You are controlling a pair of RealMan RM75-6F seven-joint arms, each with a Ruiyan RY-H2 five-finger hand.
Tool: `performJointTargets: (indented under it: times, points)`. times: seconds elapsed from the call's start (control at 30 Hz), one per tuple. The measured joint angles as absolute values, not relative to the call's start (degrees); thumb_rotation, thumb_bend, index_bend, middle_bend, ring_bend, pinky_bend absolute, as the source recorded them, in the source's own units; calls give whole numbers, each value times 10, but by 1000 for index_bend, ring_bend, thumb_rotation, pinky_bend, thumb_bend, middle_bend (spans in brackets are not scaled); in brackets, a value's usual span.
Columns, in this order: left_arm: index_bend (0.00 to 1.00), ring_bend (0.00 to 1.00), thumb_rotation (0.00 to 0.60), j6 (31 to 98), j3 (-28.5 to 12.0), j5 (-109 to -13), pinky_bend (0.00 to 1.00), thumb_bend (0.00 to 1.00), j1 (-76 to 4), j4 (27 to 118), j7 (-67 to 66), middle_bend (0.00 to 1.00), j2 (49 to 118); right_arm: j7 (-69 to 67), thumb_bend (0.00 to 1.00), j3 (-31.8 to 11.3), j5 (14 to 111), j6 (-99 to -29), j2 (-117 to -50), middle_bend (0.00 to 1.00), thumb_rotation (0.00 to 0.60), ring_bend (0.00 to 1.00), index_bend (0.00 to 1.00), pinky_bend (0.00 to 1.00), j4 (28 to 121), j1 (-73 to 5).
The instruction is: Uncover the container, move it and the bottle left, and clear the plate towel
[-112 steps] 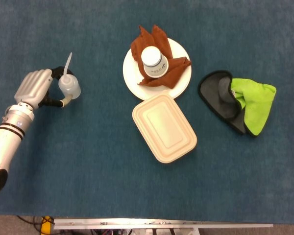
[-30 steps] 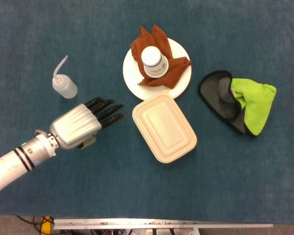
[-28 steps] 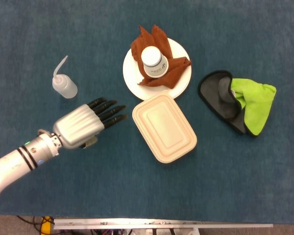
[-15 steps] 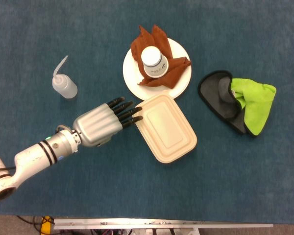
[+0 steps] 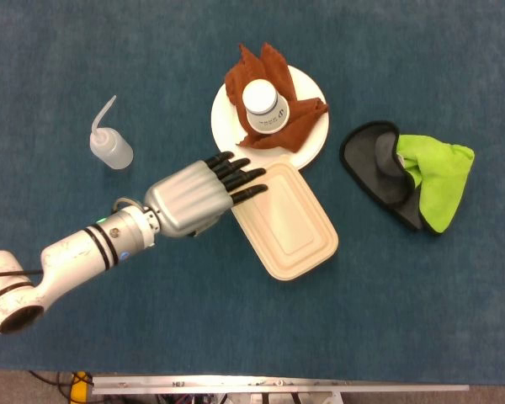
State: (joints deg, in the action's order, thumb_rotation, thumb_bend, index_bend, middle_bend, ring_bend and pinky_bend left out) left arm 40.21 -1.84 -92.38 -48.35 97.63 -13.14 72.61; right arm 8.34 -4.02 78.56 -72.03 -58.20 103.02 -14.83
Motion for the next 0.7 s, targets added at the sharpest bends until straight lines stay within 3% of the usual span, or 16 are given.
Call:
performJointTargets:
  times: [0.33,0.57,0.7]
  points:
    - [0,0,600,383,-18,-914,91,572,-512,984,-133,0,750,83,222,-38,795,-713,-582,252,600,187,70,425,1028,-152]
    - [0,0,600,396,-11,-903,91,572,-507,989,-148,0,736,64,231,-22,866,-695,-579,398,600,285,269,425,1024,-168]
    - [0,0,600,413,-6,-895,91,572,-495,1002,-163,0,717,61,233,-9,920,-664,-580,420,600,314,287,425,1026,-193]
